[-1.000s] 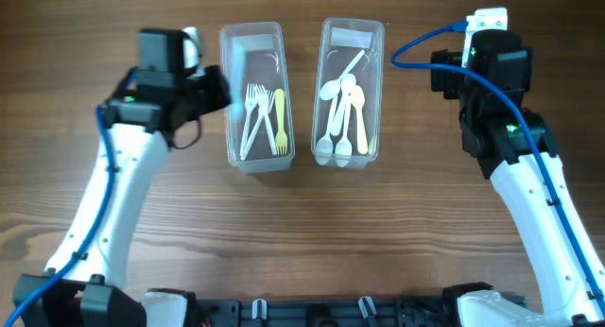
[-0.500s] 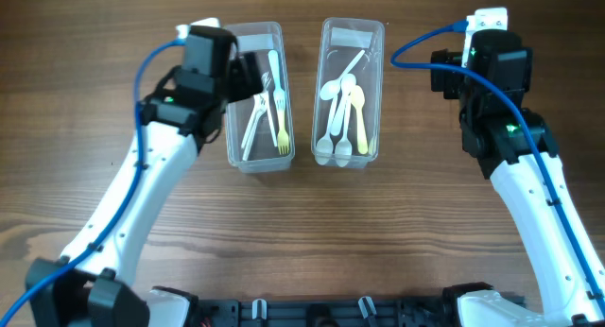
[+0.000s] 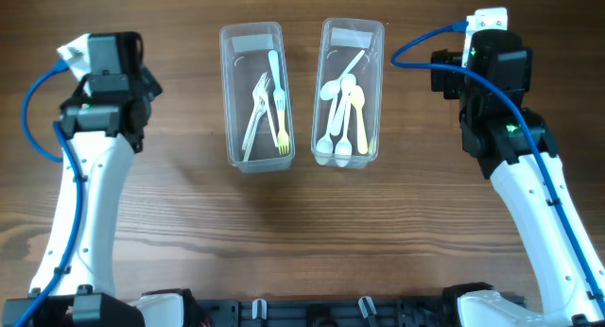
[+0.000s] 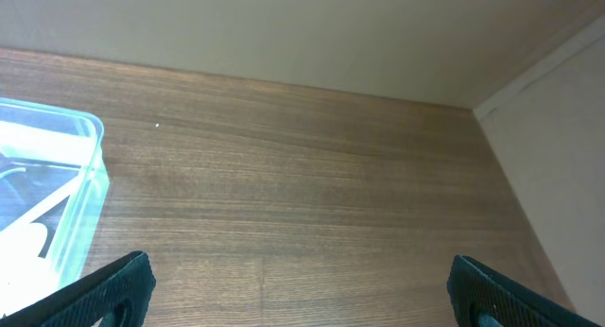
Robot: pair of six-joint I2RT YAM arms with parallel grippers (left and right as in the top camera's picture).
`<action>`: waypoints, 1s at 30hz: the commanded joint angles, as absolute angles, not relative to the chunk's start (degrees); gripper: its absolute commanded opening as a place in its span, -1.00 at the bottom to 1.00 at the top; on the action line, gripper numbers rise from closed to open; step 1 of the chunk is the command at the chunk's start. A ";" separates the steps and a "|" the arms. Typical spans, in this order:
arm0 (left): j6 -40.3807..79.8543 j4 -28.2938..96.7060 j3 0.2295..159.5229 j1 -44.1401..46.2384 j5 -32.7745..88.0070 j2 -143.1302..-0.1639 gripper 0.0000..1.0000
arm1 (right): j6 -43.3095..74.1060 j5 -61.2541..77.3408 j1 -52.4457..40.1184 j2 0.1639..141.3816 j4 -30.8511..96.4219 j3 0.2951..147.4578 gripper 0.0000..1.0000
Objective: Pack container
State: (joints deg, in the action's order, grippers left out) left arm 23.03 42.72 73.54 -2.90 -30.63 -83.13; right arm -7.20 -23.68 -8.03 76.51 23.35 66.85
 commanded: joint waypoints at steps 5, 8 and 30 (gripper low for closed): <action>22.79 42.74 73.41 -4.08 -32.01 -82.63 0.99 | -7.53 -25.04 -8.16 76.77 23.24 66.89 0.99; 22.76 42.74 73.41 -4.08 -31.99 -82.63 1.00 | -7.53 -25.04 -8.16 76.77 23.24 66.89 0.99; 22.79 42.74 73.41 -4.08 -32.01 -82.63 0.99 | -7.53 -23.51 -8.27 65.36 24.64 66.89 1.00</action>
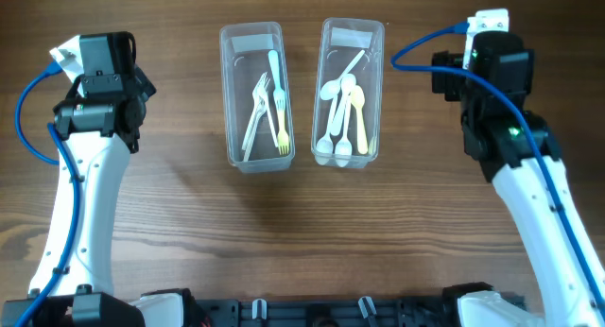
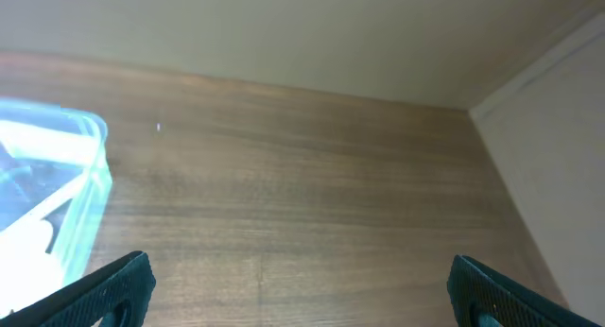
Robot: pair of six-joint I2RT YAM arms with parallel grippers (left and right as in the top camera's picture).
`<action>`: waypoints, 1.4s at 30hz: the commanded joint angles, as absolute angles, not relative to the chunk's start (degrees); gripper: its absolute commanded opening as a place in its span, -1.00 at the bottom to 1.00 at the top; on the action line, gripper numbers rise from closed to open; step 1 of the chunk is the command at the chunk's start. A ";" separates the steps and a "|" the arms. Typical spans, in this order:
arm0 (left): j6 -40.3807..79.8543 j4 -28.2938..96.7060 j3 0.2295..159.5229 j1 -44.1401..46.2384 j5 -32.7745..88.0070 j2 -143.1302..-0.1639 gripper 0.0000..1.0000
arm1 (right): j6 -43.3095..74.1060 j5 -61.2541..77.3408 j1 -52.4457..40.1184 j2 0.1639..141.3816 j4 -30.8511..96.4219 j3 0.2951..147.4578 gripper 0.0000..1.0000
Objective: Pack container
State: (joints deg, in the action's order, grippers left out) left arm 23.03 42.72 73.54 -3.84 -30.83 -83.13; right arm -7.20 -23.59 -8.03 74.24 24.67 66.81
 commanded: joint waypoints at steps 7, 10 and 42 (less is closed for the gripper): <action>22.79 42.74 73.41 -4.08 -32.01 -82.63 1.00 | -7.51 -23.53 -8.27 39.05 24.69 66.89 0.99; 22.79 42.74 73.41 -4.08 -32.01 -82.63 1.00 | -7.53 -23.53 -8.27 33.56 24.88 66.89 0.99; 22.79 42.74 73.41 -4.08 -31.99 -82.63 0.99 | 8.49 1.41 -6.85 1.32 17.56 31.03 0.99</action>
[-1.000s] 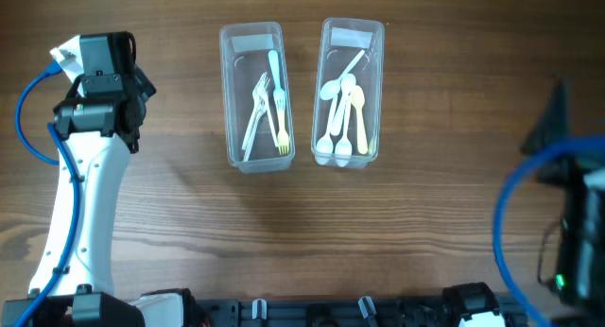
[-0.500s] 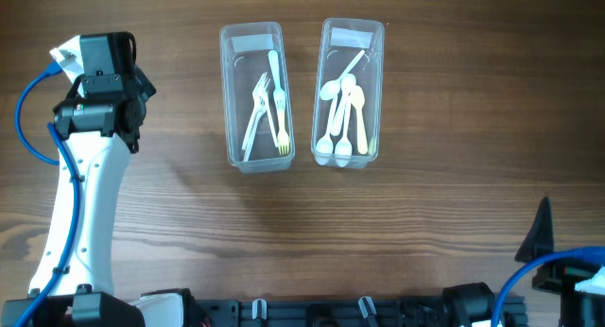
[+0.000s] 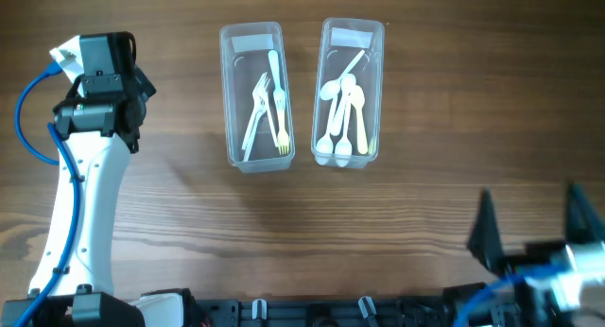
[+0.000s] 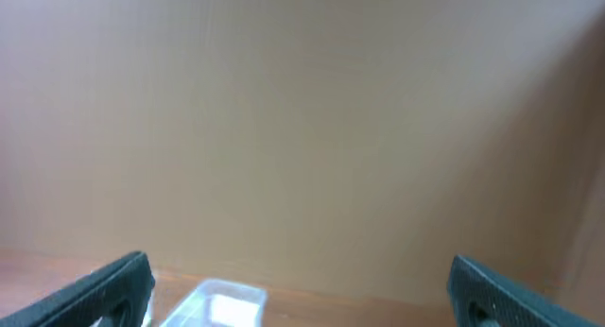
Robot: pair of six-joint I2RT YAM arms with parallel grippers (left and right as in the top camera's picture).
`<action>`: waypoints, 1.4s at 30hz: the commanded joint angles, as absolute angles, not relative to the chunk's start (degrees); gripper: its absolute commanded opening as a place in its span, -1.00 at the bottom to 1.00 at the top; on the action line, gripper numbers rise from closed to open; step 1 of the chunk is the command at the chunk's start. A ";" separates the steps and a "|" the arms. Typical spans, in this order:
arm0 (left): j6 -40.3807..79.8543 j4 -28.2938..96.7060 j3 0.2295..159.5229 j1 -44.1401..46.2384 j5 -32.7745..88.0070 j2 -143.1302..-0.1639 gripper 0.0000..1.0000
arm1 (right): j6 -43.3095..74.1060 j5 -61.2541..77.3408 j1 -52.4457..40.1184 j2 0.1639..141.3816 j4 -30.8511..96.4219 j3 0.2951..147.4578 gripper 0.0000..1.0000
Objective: Pack container
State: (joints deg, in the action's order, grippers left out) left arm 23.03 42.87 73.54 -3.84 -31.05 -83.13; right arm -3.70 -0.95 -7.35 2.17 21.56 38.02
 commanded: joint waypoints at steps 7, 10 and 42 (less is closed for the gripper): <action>22.79 42.74 73.41 -4.08 -31.99 -82.63 0.99 | 16.73 1.48 -6.61 0.23 3.70 11.92 0.99; 22.79 42.74 73.41 -4.08 -31.99 -82.63 0.99 | 16.53 2.35 -5.45 0.23 0.54 7.73 1.00; 22.79 42.74 73.41 -4.08 -32.01 -82.63 1.00 | 9.34 4.27 -2.17 0.27 -0.23 0.30 0.99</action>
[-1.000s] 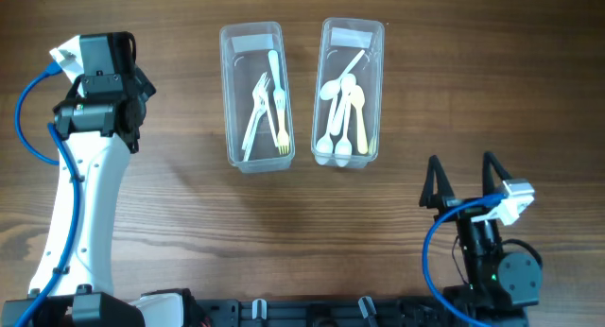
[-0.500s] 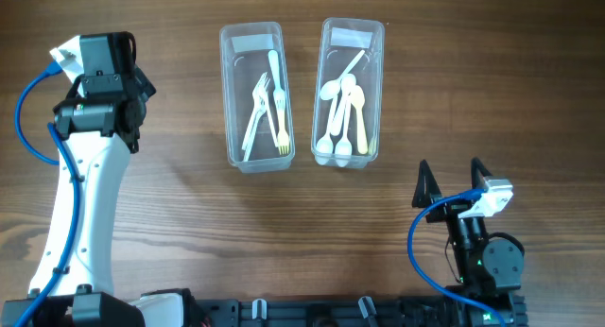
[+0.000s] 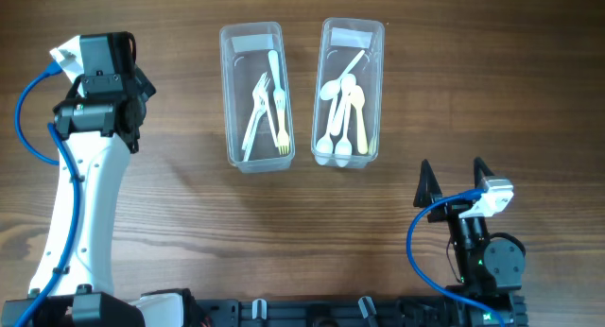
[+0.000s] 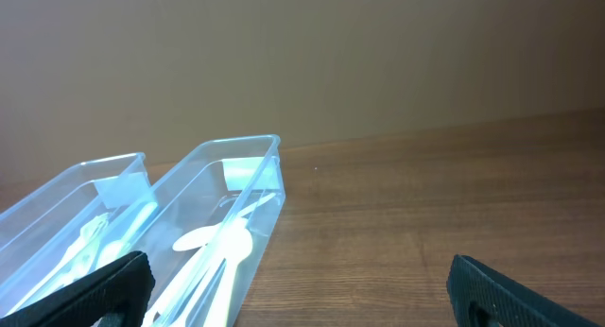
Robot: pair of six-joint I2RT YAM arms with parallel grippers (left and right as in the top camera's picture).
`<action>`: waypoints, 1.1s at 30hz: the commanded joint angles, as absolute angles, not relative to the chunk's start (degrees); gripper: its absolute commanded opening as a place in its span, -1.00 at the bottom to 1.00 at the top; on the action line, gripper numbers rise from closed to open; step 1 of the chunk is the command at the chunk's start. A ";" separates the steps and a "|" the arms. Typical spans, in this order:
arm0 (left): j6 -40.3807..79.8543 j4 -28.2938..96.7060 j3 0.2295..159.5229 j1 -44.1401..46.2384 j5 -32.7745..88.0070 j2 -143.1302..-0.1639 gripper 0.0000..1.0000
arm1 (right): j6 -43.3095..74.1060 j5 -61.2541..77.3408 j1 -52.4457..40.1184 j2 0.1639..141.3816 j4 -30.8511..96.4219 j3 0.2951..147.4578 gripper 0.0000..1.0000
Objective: Pack container
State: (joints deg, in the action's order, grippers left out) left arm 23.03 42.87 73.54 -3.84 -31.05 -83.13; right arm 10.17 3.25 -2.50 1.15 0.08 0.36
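Two clear plastic containers stand side by side at the far middle of the table. The left container point(image 3: 228, 91) point(image 4: 57, 190) holds several forks point(image 3: 269, 105), white, pale blue and yellow. The right container point(image 3: 381, 72) point(image 4: 267, 176) holds several spoons point(image 3: 342, 119) point(image 4: 213, 240), white and cream. My right gripper point(image 3: 452, 180) point(image 4: 298, 299) sits low at the near edge, open and empty, facing the containers. My left gripper point(image 3: 99, 53) hangs at the far left, apart from the fork container, its fingers hidden under the wrist.
The wooden table point(image 3: 284, 232) runs to a beige wall point(image 4: 378, 53) behind the containers. A blue cable point(image 3: 33, 129) loops off the left arm, another point(image 3: 421, 242) off the right arm's base. Black fittings line the near edge.
My right gripper has moved from the near right corner inward to the near edge. Its camera looked at the wall then and now looks across the table at both containers. The left arm is unmoved.
First my right gripper stood open and empty to the right of the spoon container, the left arm beside the fork container. The left arm then shifted slightly left. Later the right arm was back at the near right corner; now it rests folded at the near edge.
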 commanded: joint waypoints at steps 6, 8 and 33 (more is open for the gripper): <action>22.79 42.74 73.41 -4.08 -31.99 -82.63 1.00 | 9.37 4.27 -2.17 0.27 -0.23 0.30 0.99; 22.79 42.74 73.41 -4.08 -31.99 -82.63 0.99 | 9.34 4.27 -2.17 0.27 -0.21 0.30 0.99; 23.00 42.94 73.41 -3.99 -23.81 -33.21 0.99 | 9.34 4.27 -2.17 0.27 -0.21 0.30 0.99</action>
